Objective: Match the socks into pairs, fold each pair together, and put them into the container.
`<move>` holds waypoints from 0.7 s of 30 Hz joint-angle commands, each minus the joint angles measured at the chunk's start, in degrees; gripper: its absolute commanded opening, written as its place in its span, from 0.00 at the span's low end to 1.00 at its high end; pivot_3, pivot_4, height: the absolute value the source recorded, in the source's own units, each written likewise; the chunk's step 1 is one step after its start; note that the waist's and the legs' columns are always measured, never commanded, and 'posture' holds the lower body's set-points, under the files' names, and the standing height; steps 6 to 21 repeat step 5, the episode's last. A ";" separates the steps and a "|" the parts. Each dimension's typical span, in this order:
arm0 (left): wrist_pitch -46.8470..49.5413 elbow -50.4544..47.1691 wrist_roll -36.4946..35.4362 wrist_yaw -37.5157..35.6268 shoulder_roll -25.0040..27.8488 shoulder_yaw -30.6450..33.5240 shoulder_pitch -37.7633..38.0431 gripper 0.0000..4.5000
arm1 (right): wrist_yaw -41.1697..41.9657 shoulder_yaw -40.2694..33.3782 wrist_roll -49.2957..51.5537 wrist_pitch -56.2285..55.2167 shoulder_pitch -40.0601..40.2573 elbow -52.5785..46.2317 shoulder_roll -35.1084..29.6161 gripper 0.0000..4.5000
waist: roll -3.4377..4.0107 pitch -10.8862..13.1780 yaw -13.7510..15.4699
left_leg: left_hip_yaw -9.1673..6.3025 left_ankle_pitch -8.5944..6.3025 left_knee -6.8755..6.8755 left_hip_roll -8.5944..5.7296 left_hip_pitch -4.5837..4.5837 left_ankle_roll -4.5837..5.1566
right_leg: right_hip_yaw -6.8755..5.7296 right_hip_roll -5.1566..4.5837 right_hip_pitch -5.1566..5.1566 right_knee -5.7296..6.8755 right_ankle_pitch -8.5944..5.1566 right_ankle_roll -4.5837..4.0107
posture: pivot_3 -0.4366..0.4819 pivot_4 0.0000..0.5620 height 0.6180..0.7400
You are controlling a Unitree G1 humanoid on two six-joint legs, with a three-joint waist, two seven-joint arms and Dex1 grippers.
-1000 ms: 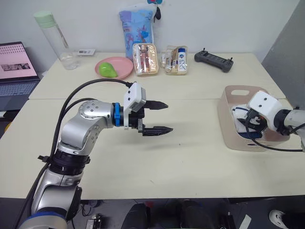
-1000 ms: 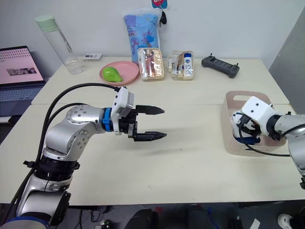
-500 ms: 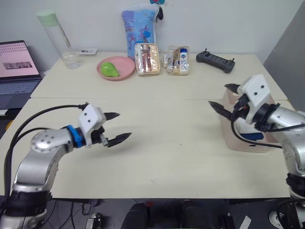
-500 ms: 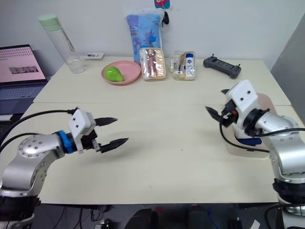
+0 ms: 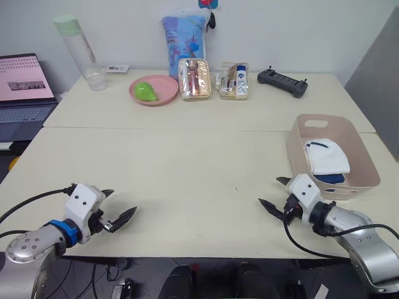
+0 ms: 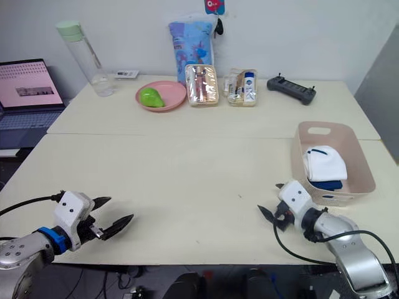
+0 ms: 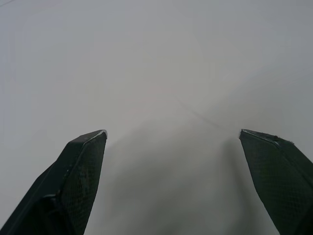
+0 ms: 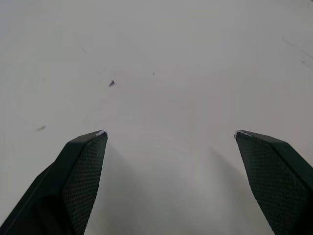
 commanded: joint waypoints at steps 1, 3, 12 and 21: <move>-2.42 -1.12 -0.31 -1.67 0.77 -0.42 0.18 1.00 | -0.31 -0.79 -1.61 -5.54 0.42 0.82 0.18 1.00 | 0.00 0.00 -0.01 | 0.01 0.00 -0.02 0.00 0.01 0.00 | 0.00 0.00 0.00 0.00 0.00 0.00 | 0.48 0.27 0.94; -3.20 -0.28 -0.76 -2.42 0.78 -0.51 -0.73 1.00 | -0.04 -0.47 -2.16 -6.93 0.35 1.66 0.27 1.00 | 0.00 0.00 0.05 | -0.01 0.00 -0.02 0.00 -0.01 -0.01 | -0.01 0.00 0.00 0.01 0.00 0.00 | 0.48 0.27 0.94; -3.83 0.67 -1.29 -3.53 1.17 -0.73 -2.05 1.00 | -0.02 -0.66 -2.19 -7.79 -0.26 2.51 0.40 1.00 | 0.00 0.00 0.09 | -0.03 -0.01 -0.02 -0.01 -0.02 -0.01 | -0.01 -0.01 0.00 0.01 0.01 -0.01 | 0.48 0.27 0.94; -3.83 0.67 -1.29 -3.53 1.17 -0.73 -2.05 1.00 | -0.02 -0.66 -2.19 -7.79 -0.26 2.51 0.40 1.00 | 0.00 0.00 0.09 | -0.03 -0.01 -0.02 -0.01 -0.02 -0.01 | -0.01 -0.01 0.00 0.01 0.01 -0.01 | 0.48 0.27 0.94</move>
